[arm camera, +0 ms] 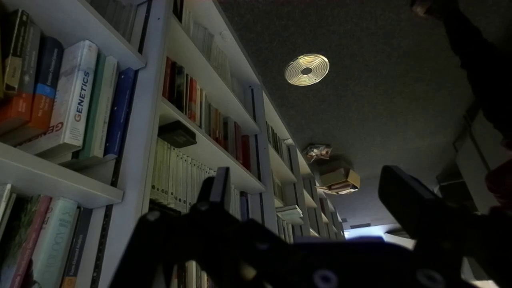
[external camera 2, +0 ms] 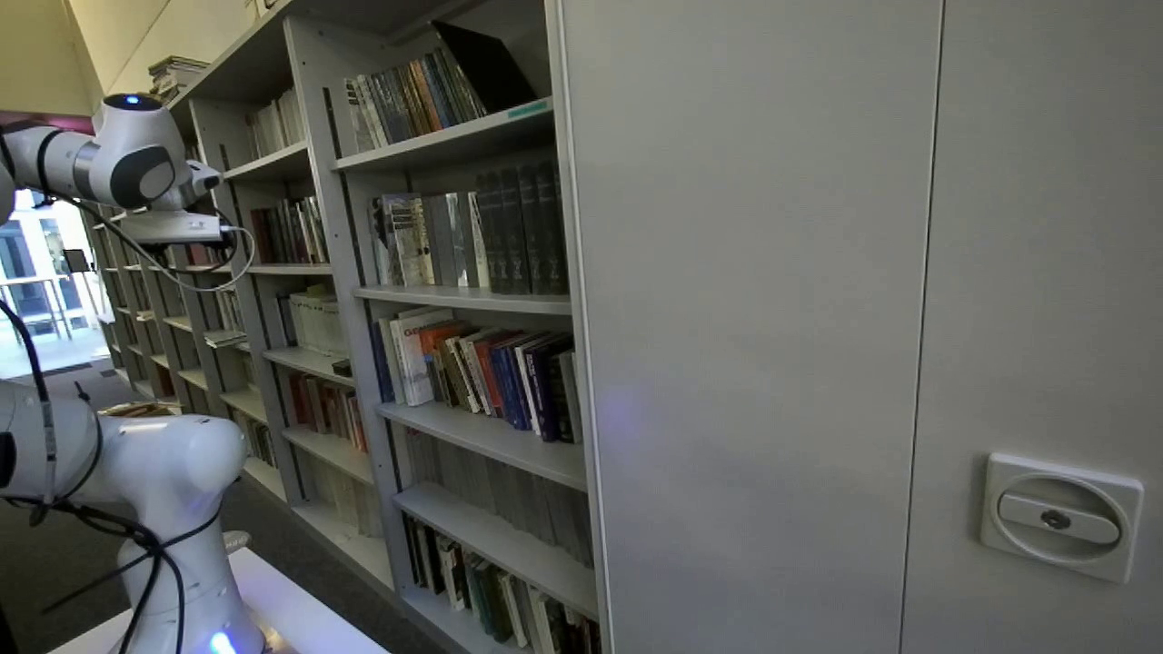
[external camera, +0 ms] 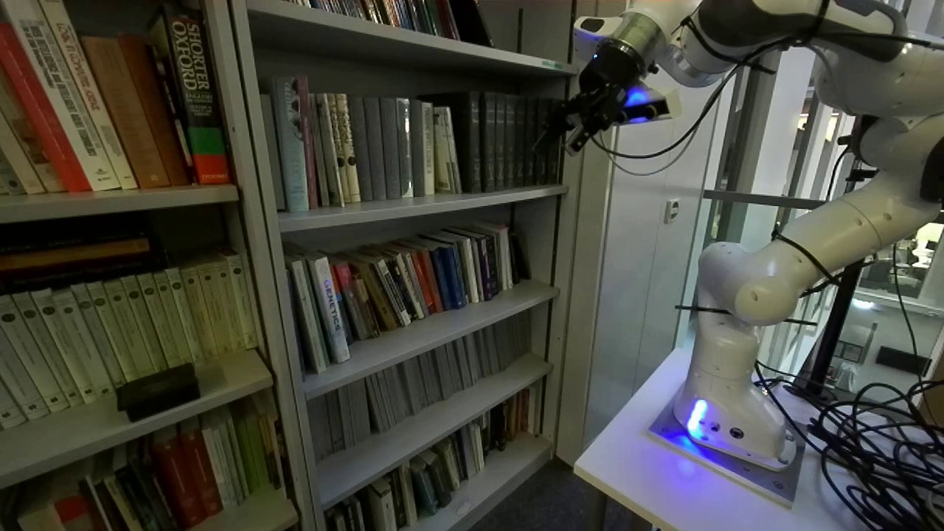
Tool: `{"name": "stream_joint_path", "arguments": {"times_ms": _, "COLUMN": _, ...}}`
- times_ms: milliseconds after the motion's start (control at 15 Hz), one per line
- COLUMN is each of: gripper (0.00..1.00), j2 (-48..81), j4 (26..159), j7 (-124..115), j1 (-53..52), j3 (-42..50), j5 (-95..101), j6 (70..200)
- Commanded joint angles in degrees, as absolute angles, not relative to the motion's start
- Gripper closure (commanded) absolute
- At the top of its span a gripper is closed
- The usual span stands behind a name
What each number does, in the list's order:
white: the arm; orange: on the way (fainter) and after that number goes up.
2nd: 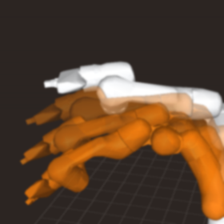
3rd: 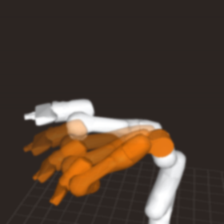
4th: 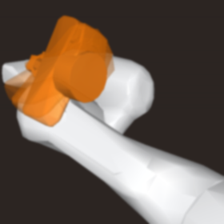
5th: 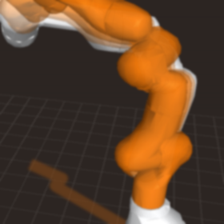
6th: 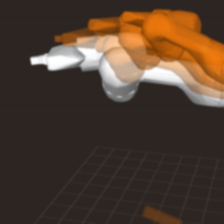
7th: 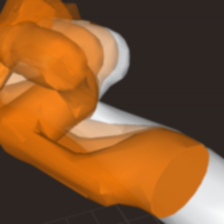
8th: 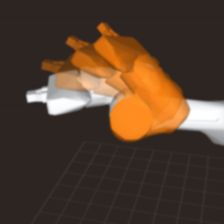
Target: Move the thin white book to the right
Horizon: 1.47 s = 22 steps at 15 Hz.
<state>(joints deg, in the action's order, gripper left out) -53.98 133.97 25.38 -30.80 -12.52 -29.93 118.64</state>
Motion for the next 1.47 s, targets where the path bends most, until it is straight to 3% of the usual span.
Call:
{"name": "stream_joint_path", "arguments": {"times_ms": 0, "gripper": 0.0, "j2": -53.91, "j4": 134.69, "j7": 25.58, "j1": -32.38, "j3": -12.0, "j5": -29.7, "j6": 119.56}}
{"name": "stream_joint_path", "arguments": {"times_ms": 1400, "gripper": 0.0, "j2": -40.75, "j4": 127.55, "j7": 33.32, "j1": -33.35, "j3": -13.38, "j5": -21.8, "j6": 123.29}}
